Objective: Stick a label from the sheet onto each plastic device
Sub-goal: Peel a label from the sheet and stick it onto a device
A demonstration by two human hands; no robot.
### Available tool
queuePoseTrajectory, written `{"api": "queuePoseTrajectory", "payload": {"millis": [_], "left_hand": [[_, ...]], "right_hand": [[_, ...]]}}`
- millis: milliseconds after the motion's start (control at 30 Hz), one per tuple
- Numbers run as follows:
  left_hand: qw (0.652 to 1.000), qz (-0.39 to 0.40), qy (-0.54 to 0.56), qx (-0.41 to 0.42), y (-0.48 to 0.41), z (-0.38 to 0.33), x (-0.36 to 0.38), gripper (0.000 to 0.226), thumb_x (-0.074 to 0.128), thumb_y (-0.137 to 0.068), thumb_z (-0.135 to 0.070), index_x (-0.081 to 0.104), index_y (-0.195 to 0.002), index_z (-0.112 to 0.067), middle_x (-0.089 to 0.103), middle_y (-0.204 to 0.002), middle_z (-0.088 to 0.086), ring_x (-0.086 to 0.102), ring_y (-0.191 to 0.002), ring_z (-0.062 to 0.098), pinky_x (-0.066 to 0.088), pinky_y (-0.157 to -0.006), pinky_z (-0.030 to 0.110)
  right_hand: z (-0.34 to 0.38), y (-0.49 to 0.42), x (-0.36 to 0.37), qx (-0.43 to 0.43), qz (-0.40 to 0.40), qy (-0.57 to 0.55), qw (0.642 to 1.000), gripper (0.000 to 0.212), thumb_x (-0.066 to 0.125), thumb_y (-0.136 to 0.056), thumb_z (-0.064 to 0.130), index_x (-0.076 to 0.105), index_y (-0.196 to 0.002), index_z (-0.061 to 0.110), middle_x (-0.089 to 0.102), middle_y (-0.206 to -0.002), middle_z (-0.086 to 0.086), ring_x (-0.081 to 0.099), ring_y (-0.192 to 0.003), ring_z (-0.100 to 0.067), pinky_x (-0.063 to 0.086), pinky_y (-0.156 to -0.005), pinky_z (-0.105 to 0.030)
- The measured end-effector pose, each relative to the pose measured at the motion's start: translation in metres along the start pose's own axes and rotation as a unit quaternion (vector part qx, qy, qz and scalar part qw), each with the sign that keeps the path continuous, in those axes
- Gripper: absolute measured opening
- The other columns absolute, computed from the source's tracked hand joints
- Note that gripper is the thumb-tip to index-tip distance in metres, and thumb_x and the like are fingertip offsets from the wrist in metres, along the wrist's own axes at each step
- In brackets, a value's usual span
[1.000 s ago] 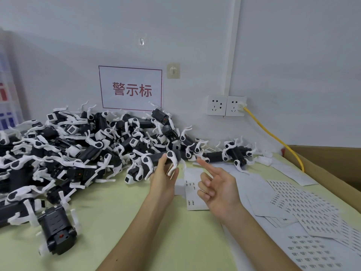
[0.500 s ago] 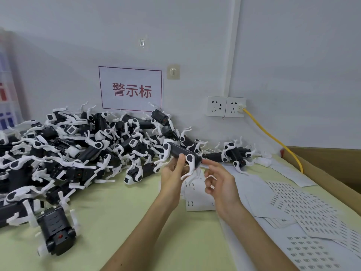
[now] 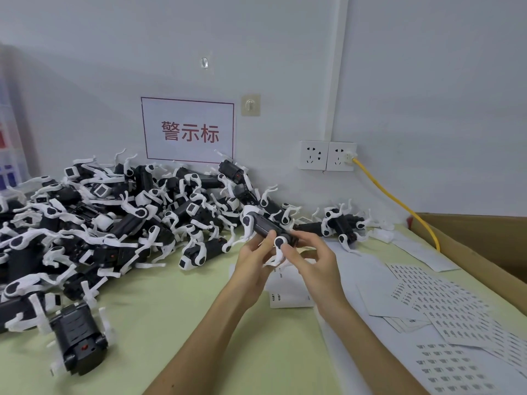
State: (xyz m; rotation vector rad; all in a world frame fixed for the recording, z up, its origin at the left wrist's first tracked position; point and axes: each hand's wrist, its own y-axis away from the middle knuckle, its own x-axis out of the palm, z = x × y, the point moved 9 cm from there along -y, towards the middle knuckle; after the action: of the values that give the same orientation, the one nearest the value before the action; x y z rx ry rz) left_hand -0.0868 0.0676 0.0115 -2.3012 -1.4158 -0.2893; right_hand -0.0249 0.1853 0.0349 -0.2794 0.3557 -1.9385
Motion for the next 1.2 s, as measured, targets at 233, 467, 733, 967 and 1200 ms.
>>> {"api": "queuePoseTrajectory", "payload": {"millis": [233,467,733,967,1200], "left_hand": [[0.996,0.035,-0.078,-0.034,0.002,0.007,0.009,0.042,0.061,-0.096,-0.049,0.069,-0.111,-0.011,0.075,-0.11,0.005,0.07,-0.106,0.019,0.055,-0.087,0.03],[0.98,0.129,-0.12,-0.088,0.012,0.027,0.032,0.042,0.064,-0.093,-0.042,0.07,-0.113,-0.006,0.061,-0.102,0.013,0.053,-0.097,0.027,0.04,-0.089,0.04],[0.987,0.081,-0.122,-0.068,0.008,0.021,0.027,0.041,0.055,-0.104,-0.04,0.066,-0.119,-0.004,0.067,-0.098,0.006,0.061,-0.088,0.023,0.049,-0.084,0.033],[0.987,-0.054,-0.151,0.004,0.002,0.009,0.004,0.029,0.048,-0.107,-0.036,0.069,-0.116,-0.02,0.077,-0.094,-0.008,0.071,-0.086,0.01,0.053,-0.075,0.022],[0.979,-0.132,-0.155,0.015,0.002,0.004,-0.01,0.013,0.059,-0.101,-0.041,0.061,-0.11,-0.032,0.077,-0.087,-0.017,0.068,-0.077,-0.009,0.051,-0.065,0.013]], "right_hand": [[-0.011,-0.007,-0.012,0.041,-0.019,-0.061,0.997,0.005,0.075,-0.087,0.024,0.071,-0.091,0.022,0.07,-0.084,0.011,0.062,-0.073,0.0,0.047,-0.065,-0.015],[-0.026,-0.007,-0.02,0.13,-0.059,-0.171,0.975,0.024,0.074,-0.087,0.03,0.059,-0.081,0.013,0.061,-0.081,-0.008,0.058,-0.071,-0.022,0.049,-0.064,-0.033],[-0.011,-0.013,-0.018,0.048,-0.016,-0.1,0.994,0.018,0.059,-0.098,0.012,0.073,-0.105,0.023,0.076,-0.097,0.008,0.071,-0.09,-0.011,0.055,-0.07,-0.022],[-0.01,-0.009,0.001,0.018,0.065,0.06,0.996,0.032,0.049,-0.104,0.021,0.063,-0.132,0.024,0.065,-0.131,0.011,0.056,-0.124,0.0,0.042,-0.108,-0.024],[-0.019,-0.005,0.005,0.075,0.082,0.026,0.993,0.036,0.072,-0.09,0.033,0.063,-0.124,0.034,0.067,-0.118,0.013,0.067,-0.1,-0.001,0.057,-0.088,-0.033]]}}
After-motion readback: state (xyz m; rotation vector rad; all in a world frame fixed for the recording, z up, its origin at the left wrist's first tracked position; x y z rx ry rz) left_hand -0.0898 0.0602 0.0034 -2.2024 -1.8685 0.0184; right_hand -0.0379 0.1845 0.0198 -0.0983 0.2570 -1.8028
